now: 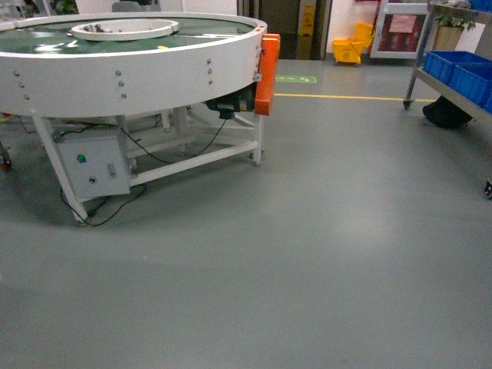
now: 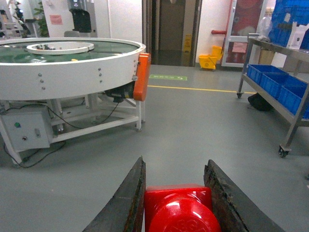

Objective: Pick red block from blue box to shelf

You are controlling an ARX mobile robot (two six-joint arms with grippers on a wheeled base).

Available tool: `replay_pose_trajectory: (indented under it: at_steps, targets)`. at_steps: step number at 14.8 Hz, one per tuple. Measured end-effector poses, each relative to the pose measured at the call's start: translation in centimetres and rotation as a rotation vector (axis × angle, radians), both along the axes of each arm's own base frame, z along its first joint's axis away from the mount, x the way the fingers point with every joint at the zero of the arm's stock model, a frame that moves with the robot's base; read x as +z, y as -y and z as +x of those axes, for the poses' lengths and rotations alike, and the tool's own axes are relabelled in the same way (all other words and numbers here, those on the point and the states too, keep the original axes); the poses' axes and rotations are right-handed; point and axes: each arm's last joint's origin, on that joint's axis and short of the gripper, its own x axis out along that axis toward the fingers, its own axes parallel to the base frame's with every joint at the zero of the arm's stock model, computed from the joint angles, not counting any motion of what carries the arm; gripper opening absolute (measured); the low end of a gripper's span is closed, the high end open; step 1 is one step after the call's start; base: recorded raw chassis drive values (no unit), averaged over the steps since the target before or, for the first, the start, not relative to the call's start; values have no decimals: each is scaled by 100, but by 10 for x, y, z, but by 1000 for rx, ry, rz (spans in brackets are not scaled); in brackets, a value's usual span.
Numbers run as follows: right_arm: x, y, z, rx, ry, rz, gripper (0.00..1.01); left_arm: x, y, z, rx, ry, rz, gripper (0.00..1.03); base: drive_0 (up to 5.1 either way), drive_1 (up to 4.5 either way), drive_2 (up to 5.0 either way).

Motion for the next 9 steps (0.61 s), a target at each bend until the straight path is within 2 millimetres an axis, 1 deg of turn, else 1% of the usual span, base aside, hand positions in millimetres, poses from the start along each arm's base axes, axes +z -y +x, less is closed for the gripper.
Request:
replay_pose_trajectory:
  at_steps: [9]
  targets:
    - [0,0,0,1,-3,0,29,0,0,0,1,0,0,98,-155,225,-536]
